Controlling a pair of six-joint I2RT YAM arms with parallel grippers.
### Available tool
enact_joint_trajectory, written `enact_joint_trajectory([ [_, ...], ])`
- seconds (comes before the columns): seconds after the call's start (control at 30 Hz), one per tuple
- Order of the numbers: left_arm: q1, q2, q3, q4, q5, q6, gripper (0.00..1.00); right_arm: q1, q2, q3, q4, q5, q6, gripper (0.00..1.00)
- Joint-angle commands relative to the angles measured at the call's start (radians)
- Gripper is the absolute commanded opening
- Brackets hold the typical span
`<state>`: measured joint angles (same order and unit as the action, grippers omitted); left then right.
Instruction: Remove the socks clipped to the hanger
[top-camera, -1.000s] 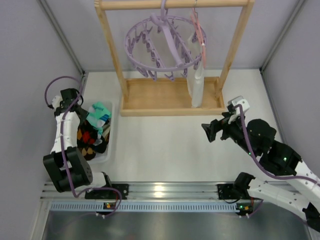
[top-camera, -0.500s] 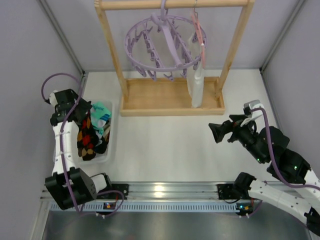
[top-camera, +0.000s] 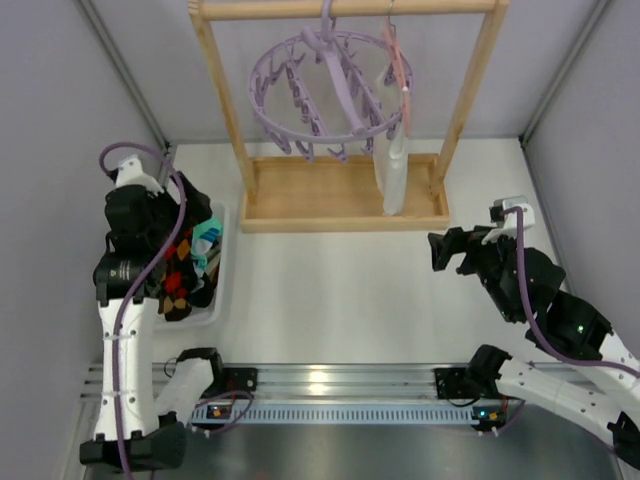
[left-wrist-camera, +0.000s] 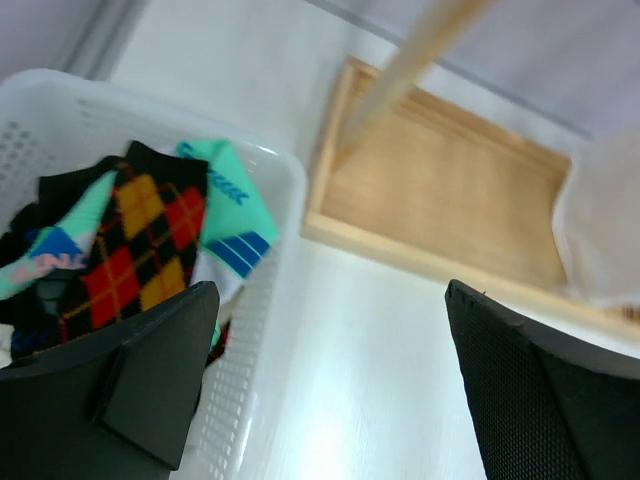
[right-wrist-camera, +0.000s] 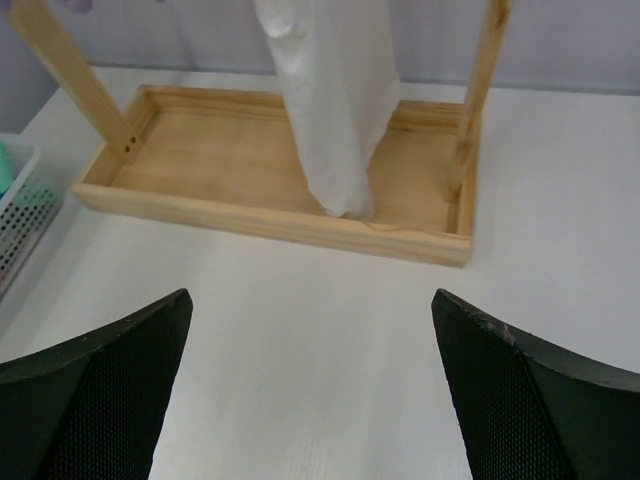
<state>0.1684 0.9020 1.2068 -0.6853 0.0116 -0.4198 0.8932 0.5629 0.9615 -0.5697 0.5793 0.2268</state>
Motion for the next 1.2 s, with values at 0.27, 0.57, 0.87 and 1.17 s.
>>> enact_joint_trajectory([
  [0.27, -0.462, -0.406, -0.2, -0.072, -0.355, 0.25, 0.99, -0.01, -0.073, -0.076, -0.073, 0.203, 0.037, 0.99],
  [0.57, -0.535, -0.552, -0.248, -0.072, -0.354, 0.204, 0.99, -0.01, -0.15, -0.13, -0.091, 0.217, 0.017, 0.99],
  [0.87, -0.535, -0.61, -0.262, -0.072, -0.38, 0.205, 0.99, -0.011, -0.141, -0.132, -0.113, 0.244, 0.023, 1.0],
  [1.17, -0.537, -0.611, -0.263, -0.072, -0.409, 0.199, 0.99, -0.011, -0.121, -0.112, -0.145, 0.269, 0.036, 0.99],
])
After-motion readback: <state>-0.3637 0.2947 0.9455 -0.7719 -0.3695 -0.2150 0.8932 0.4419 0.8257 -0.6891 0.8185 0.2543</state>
